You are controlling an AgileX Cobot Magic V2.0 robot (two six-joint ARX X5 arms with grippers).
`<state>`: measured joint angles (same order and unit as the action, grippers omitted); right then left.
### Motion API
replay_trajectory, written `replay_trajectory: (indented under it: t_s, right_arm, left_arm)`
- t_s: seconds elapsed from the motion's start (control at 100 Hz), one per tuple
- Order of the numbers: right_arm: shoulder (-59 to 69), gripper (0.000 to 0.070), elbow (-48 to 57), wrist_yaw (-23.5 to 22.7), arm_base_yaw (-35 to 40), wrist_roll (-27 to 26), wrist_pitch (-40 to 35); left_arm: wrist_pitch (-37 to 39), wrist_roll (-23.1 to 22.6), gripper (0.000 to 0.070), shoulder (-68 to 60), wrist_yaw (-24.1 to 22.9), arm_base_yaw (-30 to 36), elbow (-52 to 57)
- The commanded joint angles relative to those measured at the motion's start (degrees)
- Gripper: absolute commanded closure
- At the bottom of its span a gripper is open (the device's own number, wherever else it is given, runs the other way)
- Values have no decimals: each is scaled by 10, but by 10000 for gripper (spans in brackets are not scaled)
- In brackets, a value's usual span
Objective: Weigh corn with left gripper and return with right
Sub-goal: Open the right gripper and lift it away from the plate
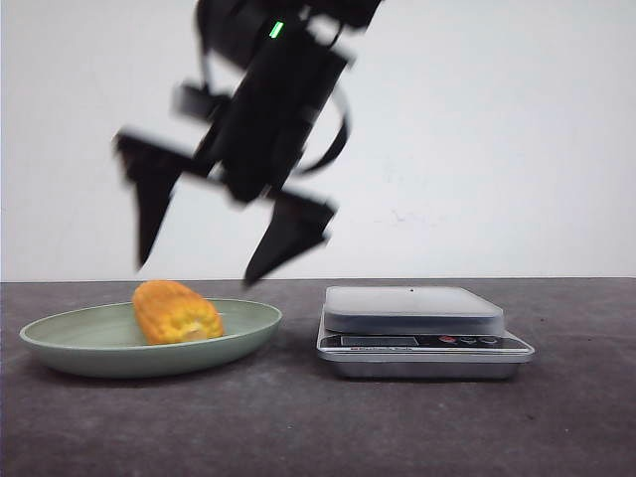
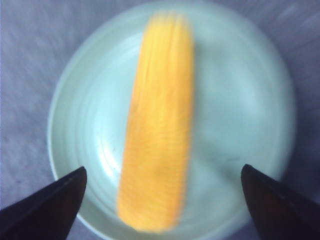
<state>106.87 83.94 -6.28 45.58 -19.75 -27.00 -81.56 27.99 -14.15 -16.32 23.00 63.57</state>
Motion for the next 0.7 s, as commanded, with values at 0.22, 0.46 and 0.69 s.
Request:
replay_trajectory:
  t_s: [0.22, 0.46, 0.69]
  right_arm:
    - [-294, 83, 14, 3, -125, 82, -106]
    - [-542, 85, 13, 11, -244, 100, -257]
    - [-731, 84, -16, 89, -268, 92, -371]
  left_arm:
    - [20, -16, 155, -2, 0, 1, 7]
    - [92, -31, 155, -2, 1, 1, 5]
    - [138, -33, 158, -3, 1, 1, -12]
